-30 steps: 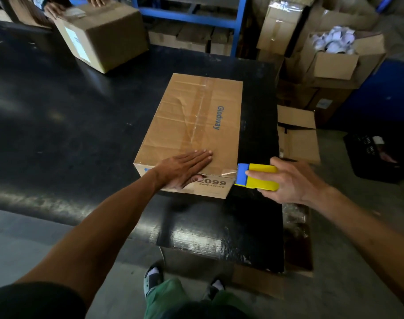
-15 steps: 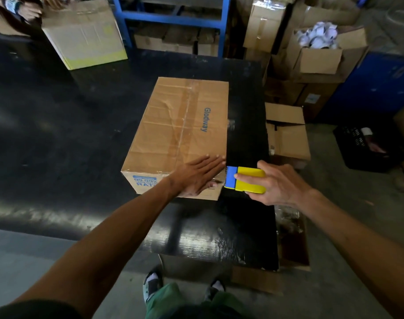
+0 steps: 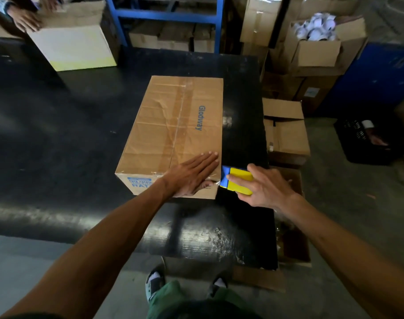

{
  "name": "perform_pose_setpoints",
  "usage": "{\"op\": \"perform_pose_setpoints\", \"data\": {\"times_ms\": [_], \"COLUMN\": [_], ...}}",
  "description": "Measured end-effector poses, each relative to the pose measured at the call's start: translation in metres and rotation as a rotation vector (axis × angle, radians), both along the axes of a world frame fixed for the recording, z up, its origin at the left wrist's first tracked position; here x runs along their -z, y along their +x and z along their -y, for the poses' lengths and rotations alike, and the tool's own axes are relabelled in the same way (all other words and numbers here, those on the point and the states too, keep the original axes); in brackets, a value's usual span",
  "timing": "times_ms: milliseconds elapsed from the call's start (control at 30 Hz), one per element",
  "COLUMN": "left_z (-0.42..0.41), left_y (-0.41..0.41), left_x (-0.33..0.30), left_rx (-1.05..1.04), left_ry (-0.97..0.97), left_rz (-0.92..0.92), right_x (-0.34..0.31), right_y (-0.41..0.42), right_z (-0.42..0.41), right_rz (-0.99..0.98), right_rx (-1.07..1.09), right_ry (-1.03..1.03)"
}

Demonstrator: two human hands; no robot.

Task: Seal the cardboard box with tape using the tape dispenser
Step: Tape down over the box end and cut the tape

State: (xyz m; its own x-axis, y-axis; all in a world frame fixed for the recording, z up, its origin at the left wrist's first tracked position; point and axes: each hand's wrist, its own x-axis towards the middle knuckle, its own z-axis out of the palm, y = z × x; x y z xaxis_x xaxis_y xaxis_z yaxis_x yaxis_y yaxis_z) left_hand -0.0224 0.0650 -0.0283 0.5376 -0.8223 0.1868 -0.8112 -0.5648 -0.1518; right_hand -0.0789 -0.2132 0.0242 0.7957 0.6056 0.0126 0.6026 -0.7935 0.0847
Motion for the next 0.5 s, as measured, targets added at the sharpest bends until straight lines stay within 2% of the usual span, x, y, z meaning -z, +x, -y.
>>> {"op": "perform_pose_setpoints", "data": {"times_ms": [267, 500], "left_z": [0.000, 0.030], "left_y": [-0.001, -0.014], "left_x": [-0.001, -0.001], "left_rx": [-0.023, -0.174], "left_ry": [0.020, -0.061], "left_rz": [-0.014, -0.016], "right_x": [0.016, 0.000], "right_y": [-0.008, 0.000], "right_z": [-0.022, -0.019], "right_rz": [0.034, -0.041], "right_rx": [0.027, 0.200], "right_ry": [-0.147, -0.101]}}
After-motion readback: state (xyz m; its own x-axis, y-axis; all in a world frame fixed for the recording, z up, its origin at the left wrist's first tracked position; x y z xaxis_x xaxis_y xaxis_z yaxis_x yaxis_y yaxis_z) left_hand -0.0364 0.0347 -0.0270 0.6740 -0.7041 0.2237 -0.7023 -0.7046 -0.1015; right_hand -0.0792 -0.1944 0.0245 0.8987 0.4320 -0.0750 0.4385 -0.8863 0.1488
